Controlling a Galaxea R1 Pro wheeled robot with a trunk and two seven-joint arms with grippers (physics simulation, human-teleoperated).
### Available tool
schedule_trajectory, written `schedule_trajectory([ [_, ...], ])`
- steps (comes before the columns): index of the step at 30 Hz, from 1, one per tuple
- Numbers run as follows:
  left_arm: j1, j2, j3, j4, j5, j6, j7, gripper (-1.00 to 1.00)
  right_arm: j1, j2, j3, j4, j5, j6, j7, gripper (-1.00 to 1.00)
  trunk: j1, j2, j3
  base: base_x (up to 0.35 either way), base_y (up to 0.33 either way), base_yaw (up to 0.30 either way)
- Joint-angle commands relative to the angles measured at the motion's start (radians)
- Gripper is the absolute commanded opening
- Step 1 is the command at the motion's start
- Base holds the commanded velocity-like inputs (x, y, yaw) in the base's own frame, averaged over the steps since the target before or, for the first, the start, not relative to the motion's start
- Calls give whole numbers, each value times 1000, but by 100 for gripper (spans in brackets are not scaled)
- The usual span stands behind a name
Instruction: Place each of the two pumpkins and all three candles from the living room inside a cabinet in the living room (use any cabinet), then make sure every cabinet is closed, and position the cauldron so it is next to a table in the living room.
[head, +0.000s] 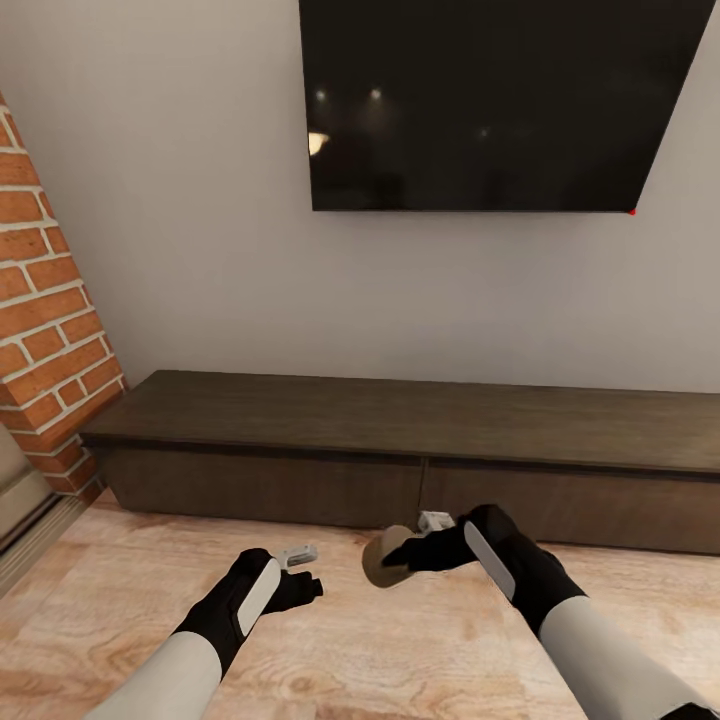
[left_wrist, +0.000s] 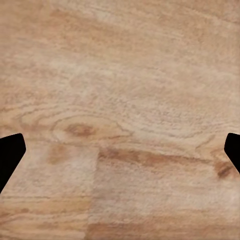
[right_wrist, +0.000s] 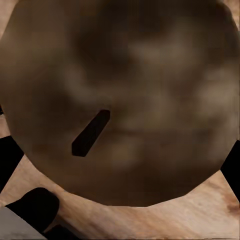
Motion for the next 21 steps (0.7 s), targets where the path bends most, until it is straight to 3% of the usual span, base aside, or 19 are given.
schedule_trajectory([
  [1, 0, 1, -4, -1, 10, 3, 9, 100, 0, -2, -1, -25, 3, 26, 18, -100, 0, 0, -1, 0, 0, 0],
  [3, 0, 1, -4, -1, 10, 4, 9, 100, 0, -4, -27, -116, -3, 103, 57, -100, 0, 0, -1, 0, 0, 0],
  [5, 0, 1, -3, -1, 11, 4, 9, 100, 0, -5, -49, -236, -20, 103, 85, -100, 0, 0, -1, 0, 0, 0],
  [6, 0, 1, -3, 0, 11, 3, 9, 100, 0, -6, -51, -249, -26, 103, 88, -100, 0, 0, -1, 0, 0, 0],
  [10, 0, -1, -4, 0, 12, 3, 9, 100, -2, -23, -56, -314, -115, 103, 119, -100, 0, 0, -1, 0, 0, 0],
  [12, 0, -1, -3, 0, 13, 3, 9, 100, -3, -40, -58, -346, -186, 103, 136, -100, 0, 0, -1, 0, 0, 0],
  [14, 1, -2, 15, -1, 14, 3, 9, 100, -7, -75, -59, -401, -313, 103, 150, -100, 0, 0, -1, 0, 0, 0],
  [18, 1, -4, 60, -2, 17, 2, 8, 100, -64, -127, -61, -436, -434, 103, 154, -100, 0, 0, -1, 0, 0, 0],
  [21, 1, -4, 78, -3, 21, -4, 7, 100, -109, -168, -62, -442, -478, 103, 155, -100, 0, 0, -1, 0, 0, 0],
])
